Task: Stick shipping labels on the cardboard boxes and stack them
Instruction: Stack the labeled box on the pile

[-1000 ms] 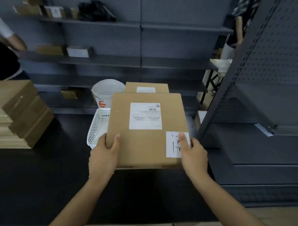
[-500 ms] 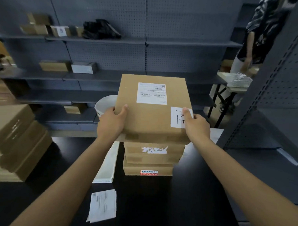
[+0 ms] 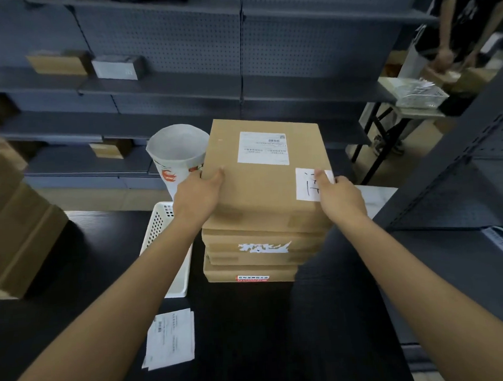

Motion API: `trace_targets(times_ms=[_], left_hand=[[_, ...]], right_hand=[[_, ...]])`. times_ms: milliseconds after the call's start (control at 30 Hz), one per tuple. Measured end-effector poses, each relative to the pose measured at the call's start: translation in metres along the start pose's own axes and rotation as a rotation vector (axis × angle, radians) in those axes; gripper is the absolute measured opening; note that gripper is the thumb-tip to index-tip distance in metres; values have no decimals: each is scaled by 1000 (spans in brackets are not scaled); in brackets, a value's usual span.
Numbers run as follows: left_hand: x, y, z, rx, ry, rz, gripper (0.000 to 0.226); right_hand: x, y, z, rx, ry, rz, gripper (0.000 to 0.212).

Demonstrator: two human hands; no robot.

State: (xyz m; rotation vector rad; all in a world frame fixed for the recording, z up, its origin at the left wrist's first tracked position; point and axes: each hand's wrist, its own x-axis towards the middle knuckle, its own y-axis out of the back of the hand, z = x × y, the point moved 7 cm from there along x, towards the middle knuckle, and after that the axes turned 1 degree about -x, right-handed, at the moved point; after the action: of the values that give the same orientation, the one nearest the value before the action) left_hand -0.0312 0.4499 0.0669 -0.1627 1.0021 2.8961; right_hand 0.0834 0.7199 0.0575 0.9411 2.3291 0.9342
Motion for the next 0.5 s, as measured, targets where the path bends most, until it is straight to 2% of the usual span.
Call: trace_targets(times_ms=[500], left_hand=[[-9, 0, -1, -106, 11, -11, 58]], right_hand=[[-13, 2, 2, 12, -53, 25, 70]])
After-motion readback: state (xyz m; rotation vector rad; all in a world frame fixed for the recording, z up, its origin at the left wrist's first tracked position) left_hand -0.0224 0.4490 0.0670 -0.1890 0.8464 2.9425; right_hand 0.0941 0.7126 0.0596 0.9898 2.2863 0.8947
